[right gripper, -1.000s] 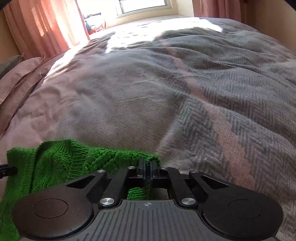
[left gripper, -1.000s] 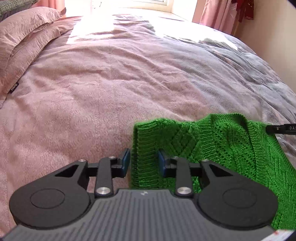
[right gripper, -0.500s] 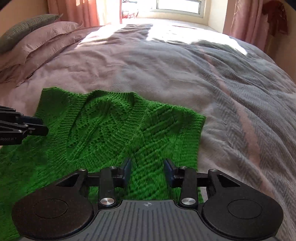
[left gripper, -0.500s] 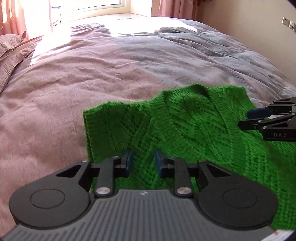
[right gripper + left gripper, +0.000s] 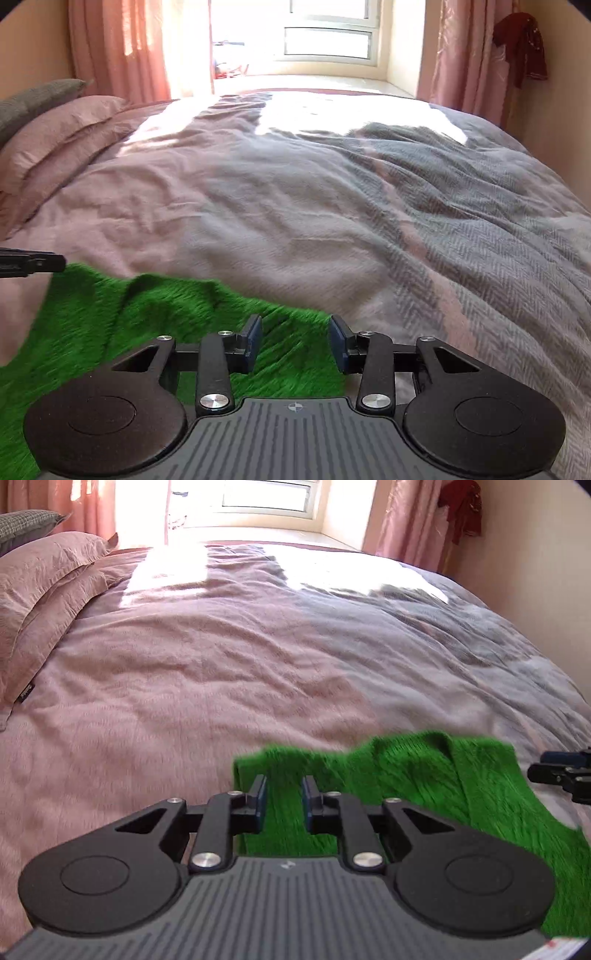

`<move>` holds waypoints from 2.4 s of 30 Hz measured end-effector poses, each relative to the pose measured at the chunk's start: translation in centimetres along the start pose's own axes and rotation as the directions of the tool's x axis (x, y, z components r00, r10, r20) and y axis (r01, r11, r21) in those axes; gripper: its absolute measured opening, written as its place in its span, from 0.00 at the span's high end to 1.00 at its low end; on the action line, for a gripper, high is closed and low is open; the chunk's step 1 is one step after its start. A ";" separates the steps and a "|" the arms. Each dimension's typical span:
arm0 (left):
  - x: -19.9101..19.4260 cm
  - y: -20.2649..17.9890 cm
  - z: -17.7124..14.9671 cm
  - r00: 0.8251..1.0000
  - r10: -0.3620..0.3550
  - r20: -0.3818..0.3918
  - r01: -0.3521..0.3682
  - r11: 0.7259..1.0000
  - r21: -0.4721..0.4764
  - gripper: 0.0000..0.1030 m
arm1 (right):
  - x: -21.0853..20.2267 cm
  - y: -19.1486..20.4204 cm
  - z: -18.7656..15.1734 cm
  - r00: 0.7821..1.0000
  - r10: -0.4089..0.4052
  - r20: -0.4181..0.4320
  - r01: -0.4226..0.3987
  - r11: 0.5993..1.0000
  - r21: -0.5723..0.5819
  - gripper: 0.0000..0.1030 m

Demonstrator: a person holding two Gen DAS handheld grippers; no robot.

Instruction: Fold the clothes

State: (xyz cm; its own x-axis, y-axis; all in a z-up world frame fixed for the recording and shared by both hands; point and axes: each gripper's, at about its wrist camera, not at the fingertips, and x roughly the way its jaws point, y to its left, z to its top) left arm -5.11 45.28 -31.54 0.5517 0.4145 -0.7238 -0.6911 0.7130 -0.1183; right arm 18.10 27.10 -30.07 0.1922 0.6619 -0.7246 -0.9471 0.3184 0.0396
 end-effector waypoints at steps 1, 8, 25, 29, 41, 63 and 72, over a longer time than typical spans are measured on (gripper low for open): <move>-1.7 -0.9 -1.9 1.000 -0.018 -0.019 0.018 1.000 0.024 0.86 | -1.3 0.9 -1.3 1.000 0.014 -0.019 -0.014 1.000 -0.006 0.64; -12.4 -7.2 -17.7 0.988 0.016 -0.151 0.004 0.992 0.129 0.84 | -10.2 7.8 -14.6 0.992 -0.064 -0.110 0.056 0.995 -0.080 0.64; -27.7 -6.4 -24.3 0.914 0.100 -0.393 -0.079 0.994 0.069 0.75 | -22.5 10.4 -25.3 0.845 -0.083 -0.528 0.125 0.991 0.044 0.63; -32.5 -5.9 -20.3 0.945 0.111 -0.307 -0.081 0.991 0.109 0.68 | -26.6 11.1 -21.0 0.906 -0.024 -0.423 0.116 0.974 0.194 0.63; -45.2 -5.5 -11.8 0.985 0.076 -0.156 -0.043 0.977 0.208 0.38 | -39.7 18.7 -13.0 0.978 -0.027 -0.205 0.092 0.944 0.318 0.50; -50.3 -17.4 -16.1 0.972 0.121 -0.203 -0.114 0.992 0.047 0.35 | -48.6 13.9 -14.4 0.969 0.045 -0.245 -0.014 0.992 0.126 0.47; -50.4 -19.8 -17.6 0.957 0.167 -0.238 -0.168 0.986 0.015 0.34 | -49.0 12.6 -16.1 0.954 0.099 -0.284 -0.086 0.995 0.056 0.47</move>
State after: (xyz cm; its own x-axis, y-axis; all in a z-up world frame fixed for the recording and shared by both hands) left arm -27.42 0.35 -4.68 0.3011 0.3813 -0.8741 -0.7669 0.6416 0.0157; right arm -7.41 -12.20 -5.17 0.0171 0.4702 -0.8824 -0.9442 0.2980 0.1405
